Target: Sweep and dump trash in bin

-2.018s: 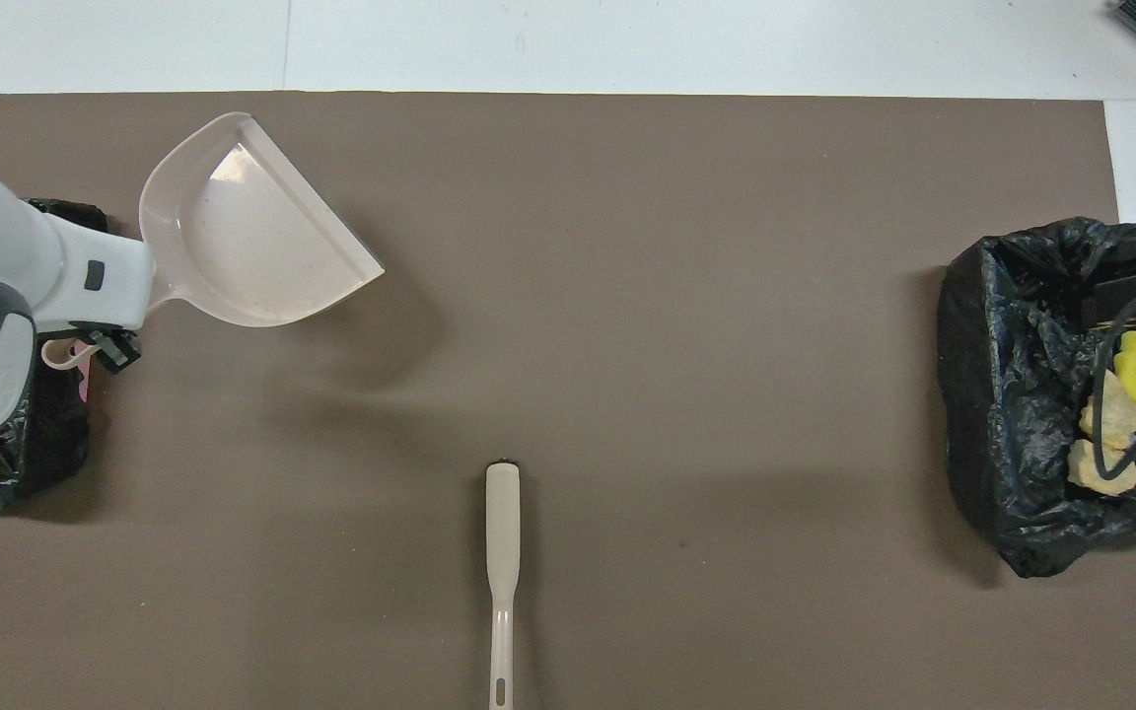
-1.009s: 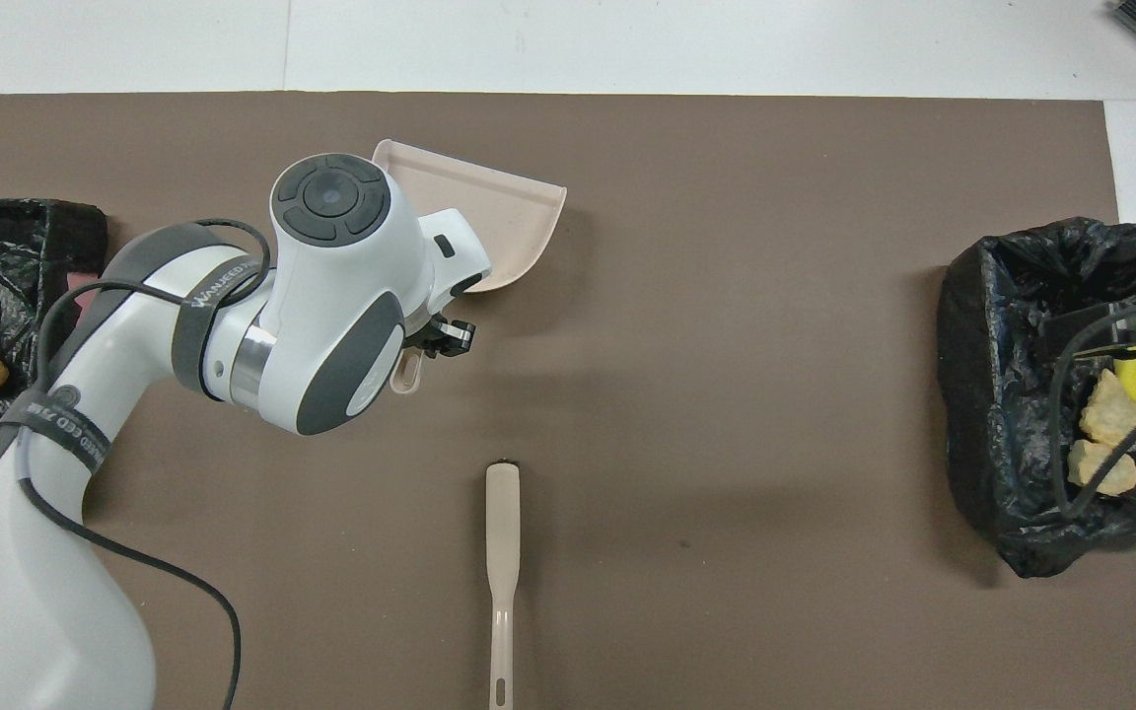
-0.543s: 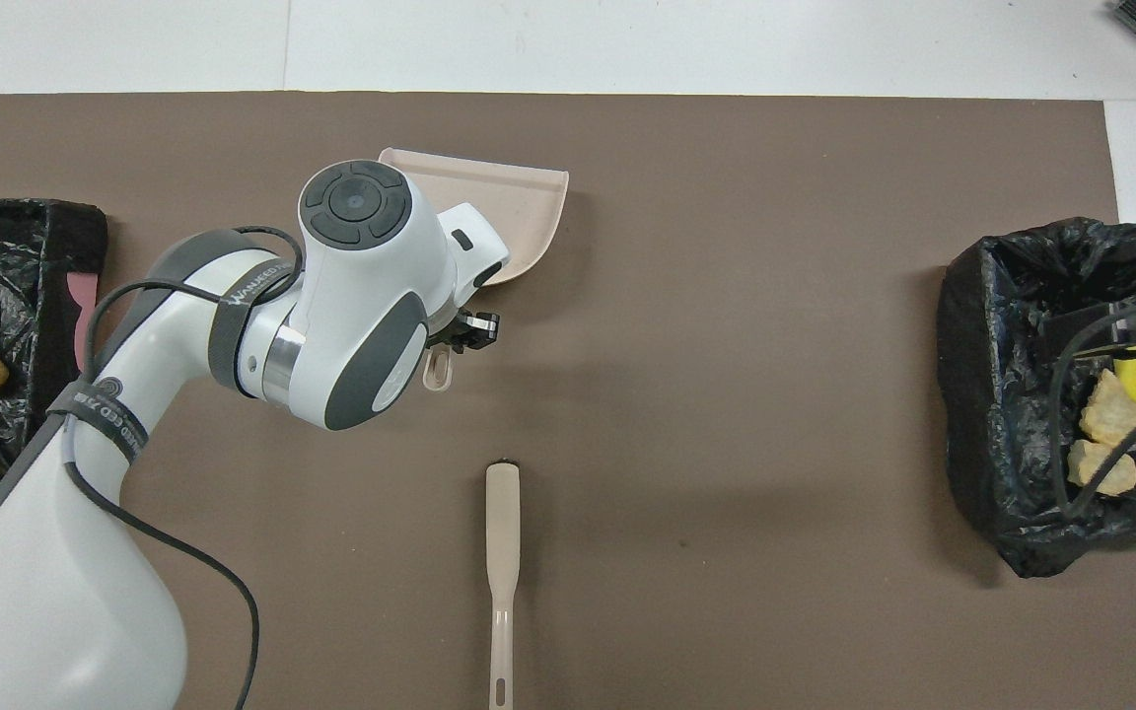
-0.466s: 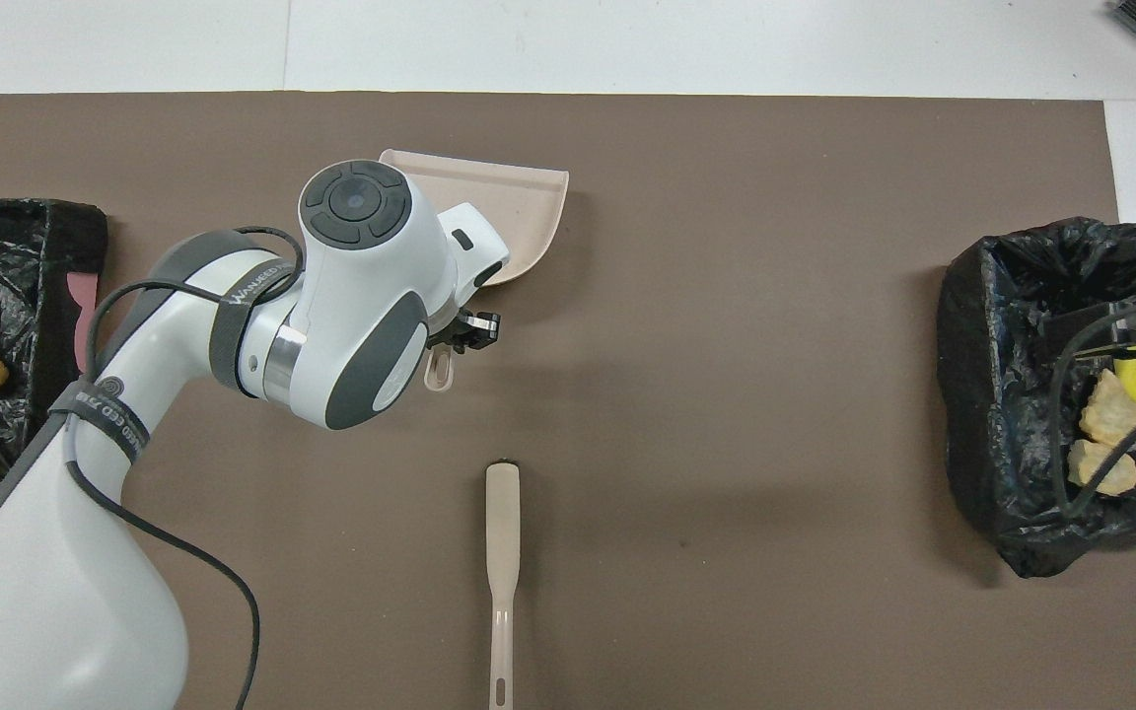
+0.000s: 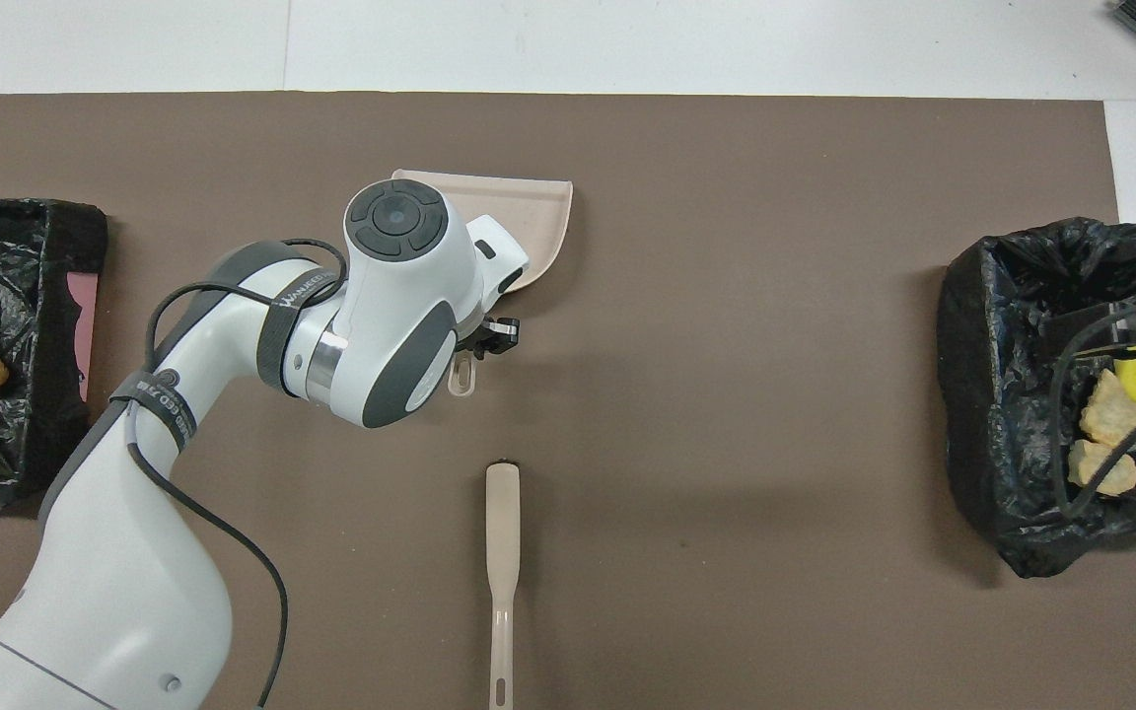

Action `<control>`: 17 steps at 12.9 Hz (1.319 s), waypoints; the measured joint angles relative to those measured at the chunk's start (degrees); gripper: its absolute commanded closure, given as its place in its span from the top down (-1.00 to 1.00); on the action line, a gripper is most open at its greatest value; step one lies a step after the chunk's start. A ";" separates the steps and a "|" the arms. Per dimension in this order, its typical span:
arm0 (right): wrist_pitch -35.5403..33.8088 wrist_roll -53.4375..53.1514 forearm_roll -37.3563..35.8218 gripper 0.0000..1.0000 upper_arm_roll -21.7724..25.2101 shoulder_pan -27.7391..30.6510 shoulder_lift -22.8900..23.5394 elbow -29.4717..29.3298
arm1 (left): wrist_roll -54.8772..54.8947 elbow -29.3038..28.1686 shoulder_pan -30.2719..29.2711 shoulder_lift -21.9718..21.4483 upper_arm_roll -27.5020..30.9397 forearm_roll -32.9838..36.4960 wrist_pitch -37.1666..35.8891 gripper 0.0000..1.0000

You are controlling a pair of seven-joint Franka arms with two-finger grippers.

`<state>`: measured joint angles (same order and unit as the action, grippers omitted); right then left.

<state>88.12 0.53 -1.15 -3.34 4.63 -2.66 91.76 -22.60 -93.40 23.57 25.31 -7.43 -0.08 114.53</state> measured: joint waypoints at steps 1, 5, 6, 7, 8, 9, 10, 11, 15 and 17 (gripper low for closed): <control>0.00 0.00 0.00 1.00 0.00 0.00 0.00 0.00 | 0.00 0.01 0.00 0.00 0.09 0.00 0.00 0.00; 0.00 0.00 0.00 1.00 0.00 0.00 0.00 0.00 | 0.04 0.19 0.00 -0.03 0.26 0.01 0.59 1.00; 0.00 0.00 0.00 1.00 0.00 0.00 0.00 0.00 | 0.21 0.42 0.00 -0.19 0.45 0.02 0.68 1.00; 0.00 0.00 0.00 1.00 0.00 0.00 0.00 0.00 | 0.65 0.78 -0.01 -0.66 0.85 0.13 0.69 1.00; 0.00 0.00 0.00 1.00 0.00 0.00 0.00 0.00 | 1.89 1.11 -0.10 -1.42 1.52 0.59 0.68 1.00; 0.00 0.00 0.00 1.00 0.00 0.00 0.00 0.00 | 4.12 1.29 -0.45 -2.78 2.28 1.21 0.60 1.00; 0.00 0.00 0.00 1.00 0.00 0.00 0.00 0.00 | 6.64 1.23 -1.37 -4.29 2.79 1.42 0.49 1.00; 0.00 0.00 0.00 1.00 0.00 0.00 0.00 0.00 | 9.22 1.04 -2.76 -5.99 3.06 1.51 0.31 1.00; 0.00 0.00 0.00 1.00 0.00 0.00 0.00 0.00 | 21.50 -0.78 -11.34 -14.43 3.33 1.62 -2.37 1.00; 0.00 0.00 0.00 1.00 0.00 0.00 0.00 0.00 | 25.80 -1.00 -15.55 -18.48 3.44 1.62 -5.19 1.00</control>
<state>88.12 0.53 -1.15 -3.34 4.63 -2.66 91.76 3.20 -94.40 8.03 6.84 -3.99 1.54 109.34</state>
